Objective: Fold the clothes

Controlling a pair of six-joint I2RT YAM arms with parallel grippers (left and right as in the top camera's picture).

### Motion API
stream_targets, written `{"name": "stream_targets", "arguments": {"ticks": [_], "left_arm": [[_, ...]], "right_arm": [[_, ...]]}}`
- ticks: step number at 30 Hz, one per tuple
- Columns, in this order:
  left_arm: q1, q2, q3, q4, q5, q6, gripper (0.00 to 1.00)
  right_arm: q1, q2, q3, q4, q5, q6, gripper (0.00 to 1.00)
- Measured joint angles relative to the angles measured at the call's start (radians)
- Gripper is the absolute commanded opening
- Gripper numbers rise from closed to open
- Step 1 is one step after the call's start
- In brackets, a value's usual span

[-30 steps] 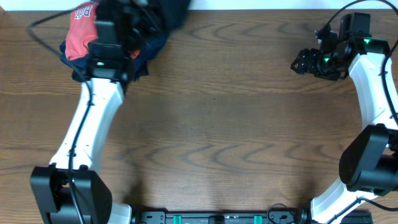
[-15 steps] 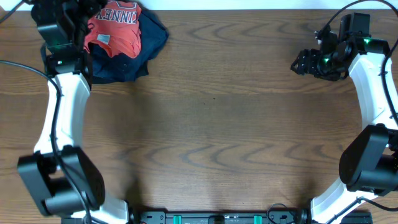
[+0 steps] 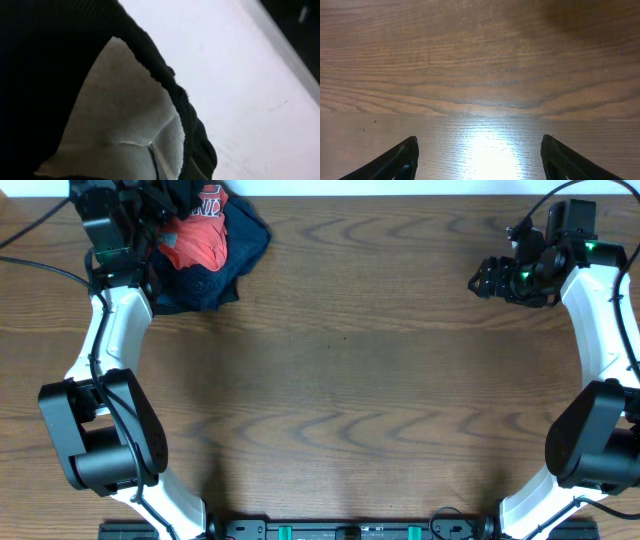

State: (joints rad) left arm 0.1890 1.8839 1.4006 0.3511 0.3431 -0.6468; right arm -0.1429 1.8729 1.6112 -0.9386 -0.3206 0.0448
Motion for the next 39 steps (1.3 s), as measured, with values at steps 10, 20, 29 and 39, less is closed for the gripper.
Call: {"name": "stream_targets", "arguments": {"ticks": [10, 20, 29, 39], "left_arm": [[0.0, 0.0, 0.009, -0.412, 0.078, 0.018, 0.63], [0.002, -0.055, 0.009, -0.639, 0.063, 0.174, 0.69], [0.017, -0.306, 0.011, -0.917, -0.067, 0.351, 0.77], [0.008, -0.33, 0.012, -0.687, -0.149, 0.473, 0.77]], "right_arm": [[0.0, 0.0, 0.0, 0.007, 0.002, 0.0, 0.76], [0.0, 0.0, 0.0, 0.015, 0.003, 0.0, 0.77], [0.0, 0.0, 0.0, 0.016, 0.003, 0.0, 0.77], [0.0, 0.0, 0.0, 0.017, 0.003, 0.0, 0.77]]}}
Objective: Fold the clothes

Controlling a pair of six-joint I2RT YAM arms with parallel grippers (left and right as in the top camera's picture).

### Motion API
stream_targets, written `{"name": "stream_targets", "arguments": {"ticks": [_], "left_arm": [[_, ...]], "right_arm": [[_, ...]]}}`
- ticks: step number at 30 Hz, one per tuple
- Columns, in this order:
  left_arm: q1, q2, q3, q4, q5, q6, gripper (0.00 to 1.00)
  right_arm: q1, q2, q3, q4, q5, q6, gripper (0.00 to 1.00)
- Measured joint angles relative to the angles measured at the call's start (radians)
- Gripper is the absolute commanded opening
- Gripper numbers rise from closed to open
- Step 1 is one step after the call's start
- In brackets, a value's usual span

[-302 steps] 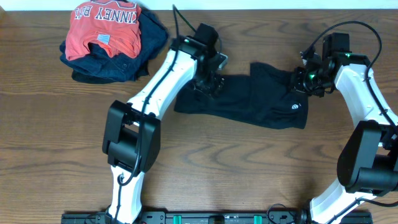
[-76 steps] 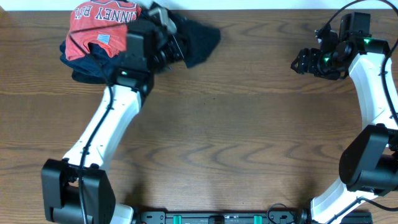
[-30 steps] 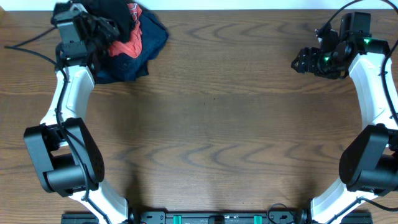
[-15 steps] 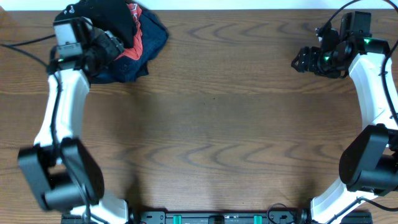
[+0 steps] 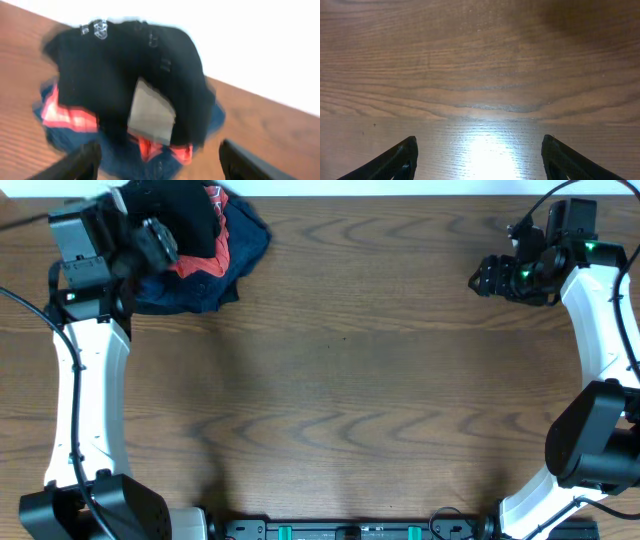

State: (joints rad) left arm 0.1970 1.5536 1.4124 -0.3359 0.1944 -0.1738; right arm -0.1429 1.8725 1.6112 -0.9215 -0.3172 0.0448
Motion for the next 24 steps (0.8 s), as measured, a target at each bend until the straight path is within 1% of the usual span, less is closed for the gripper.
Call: {"name": "stream_targets", "arguments": {"ticks": [3, 7, 12, 16, 19, 24], "left_arm": [[-0.017, 0.019, 0.002, 0.164, -0.057, 0.04, 0.81], [-0.037, 0.089, 0.005, 0.338, -0.113, 0.083, 0.82], [-0.043, 0.265, 0.008, 0.546, -0.16, 0.117, 0.86], [-0.043, 0.425, 0.008, 0.713, -0.205, 0.13, 0.86], [-0.043, 0.509, 0.009, 0.744, -0.225, 0.134, 0.86], [-0.048, 0.568, 0.037, 0.693, -0.239, 0.158, 0.86]], "right_arm": [[0.0, 0.0, 0.0, -0.001, 0.0, 0.0, 0.77], [0.0, 0.0, 0.0, -0.002, 0.0, 0.0, 0.77], [0.0, 0.0, 0.0, -0.006, 0.0, 0.0, 0.77], [0.0, 0.0, 0.0, -0.02, 0.0, 0.0, 0.77], [0.0, 0.0, 0.0, -0.024, 0.0, 0.0, 0.77], [0.0, 0.0, 0.0, -0.023, 0.0, 0.0, 0.77]]}}
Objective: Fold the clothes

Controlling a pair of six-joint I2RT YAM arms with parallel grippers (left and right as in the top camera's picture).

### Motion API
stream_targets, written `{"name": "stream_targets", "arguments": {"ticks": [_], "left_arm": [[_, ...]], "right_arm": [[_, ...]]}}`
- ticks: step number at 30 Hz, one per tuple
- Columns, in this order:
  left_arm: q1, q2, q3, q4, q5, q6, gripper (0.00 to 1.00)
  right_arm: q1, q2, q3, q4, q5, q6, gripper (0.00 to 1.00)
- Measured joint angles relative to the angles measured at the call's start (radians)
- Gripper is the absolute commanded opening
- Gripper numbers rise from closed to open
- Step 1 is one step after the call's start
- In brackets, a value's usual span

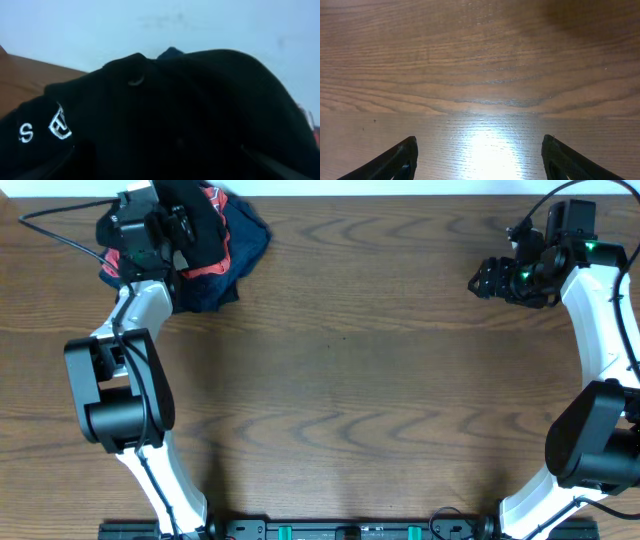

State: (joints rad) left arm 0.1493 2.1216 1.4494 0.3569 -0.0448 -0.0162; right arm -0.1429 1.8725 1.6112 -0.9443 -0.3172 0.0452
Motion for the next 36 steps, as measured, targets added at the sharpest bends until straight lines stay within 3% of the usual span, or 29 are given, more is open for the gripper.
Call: {"name": "stream_targets", "arguments": {"ticks": [10, 15, 21, 28, 36], "left_arm": [[-0.013, 0.017, 0.025, -0.023, -0.015, 0.039, 0.87], [-0.014, -0.047, 0.016, -0.103, -0.015, 0.046, 0.88], [-0.015, -0.264, -0.012, -0.227, -0.015, 0.051, 0.99], [-0.016, -0.552, -0.01, -0.381, -0.014, 0.051, 0.98], [-0.016, -0.603, -0.009, -0.463, -0.014, 0.051, 0.98]], "right_arm": [[0.0, 0.0, 0.0, 0.009, -0.002, 0.0, 0.78], [0.0, 0.0, 0.002, 0.049, -0.017, 0.011, 0.99], [0.0, 0.0, 0.091, 0.02, -0.024, -0.019, 0.99], [0.001, -0.078, 0.283, -0.063, -0.025, -0.056, 0.99], [0.035, -0.32, 0.351, -0.211, -0.057, -0.06, 0.99]]}}
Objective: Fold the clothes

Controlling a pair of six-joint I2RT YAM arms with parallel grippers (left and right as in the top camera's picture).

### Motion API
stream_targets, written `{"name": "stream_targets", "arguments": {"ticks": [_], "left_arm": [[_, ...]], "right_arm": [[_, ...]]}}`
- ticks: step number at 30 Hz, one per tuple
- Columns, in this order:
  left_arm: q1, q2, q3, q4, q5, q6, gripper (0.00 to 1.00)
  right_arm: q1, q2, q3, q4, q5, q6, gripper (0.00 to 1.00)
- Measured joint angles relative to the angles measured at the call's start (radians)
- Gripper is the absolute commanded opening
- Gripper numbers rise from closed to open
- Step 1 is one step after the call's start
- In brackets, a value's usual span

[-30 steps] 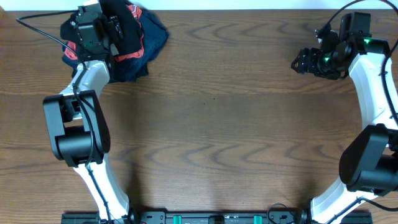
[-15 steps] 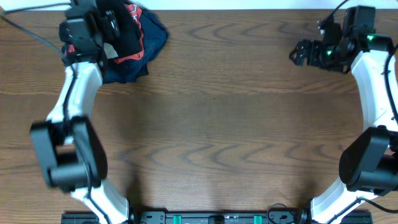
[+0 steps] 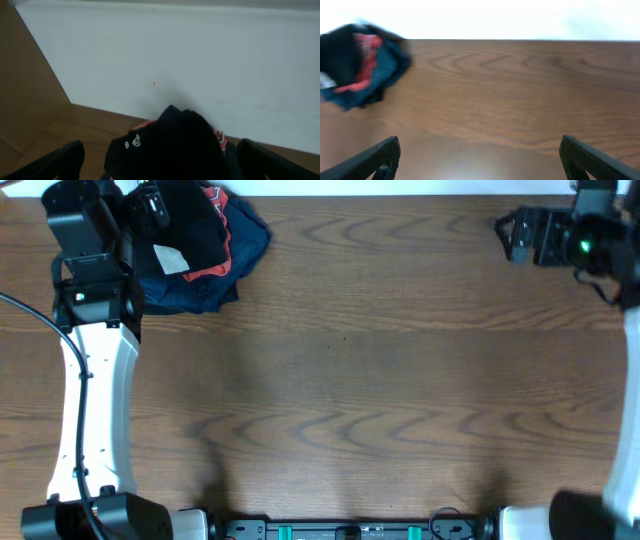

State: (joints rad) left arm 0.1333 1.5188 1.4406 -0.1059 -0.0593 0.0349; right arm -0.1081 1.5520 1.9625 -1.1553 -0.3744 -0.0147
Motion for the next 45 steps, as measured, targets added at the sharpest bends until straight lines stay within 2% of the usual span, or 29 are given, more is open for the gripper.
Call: {"name": "stream_targets", "arguments": {"ticks": [8, 16, 21, 24, 28, 35, 42, 45], "left_arm": [[0.0, 0.0, 0.0, -0.129, 0.0, 0.0, 0.98], [0.0, 0.0, 0.0, -0.293, 0.0, 0.0, 0.98], [0.0, 0.0, 0.0, -0.361, 0.0, 0.0, 0.98], [0.0, 0.0, 0.0, -0.386, 0.0, 0.0, 0.98], [0.0, 0.0, 0.0, -0.392, 0.0, 0.0, 0.98], [0.0, 0.0, 0.0, -0.393, 0.0, 0.0, 0.98], [0.0, 0.0, 0.0, -0.393, 0.0, 0.0, 0.98], [0.0, 0.0, 0.0, -0.392, 0.0, 0.0, 0.98]], "right_arm": [[0.032, -0.182, 0.005, -0.045, -0.1, 0.031, 0.99], [0.032, -0.24, 0.006, -0.06, -0.116, 0.034, 0.99], [0.033, -0.241, 0.004, -0.069, -0.077, 0.03, 0.99], [0.038, -0.269, -0.056, 0.019, -0.012, -0.005, 0.99], [0.039, -0.386, -0.292, 0.255, 0.057, -0.058, 0.99], [0.039, -0.713, -0.892, 0.774, 0.105, -0.137, 0.99], [0.039, -1.015, -1.41, 1.062, 0.122, -0.17, 0.99], [0.039, -1.122, -1.572, 1.132, 0.124, -0.175, 0.99]]}}
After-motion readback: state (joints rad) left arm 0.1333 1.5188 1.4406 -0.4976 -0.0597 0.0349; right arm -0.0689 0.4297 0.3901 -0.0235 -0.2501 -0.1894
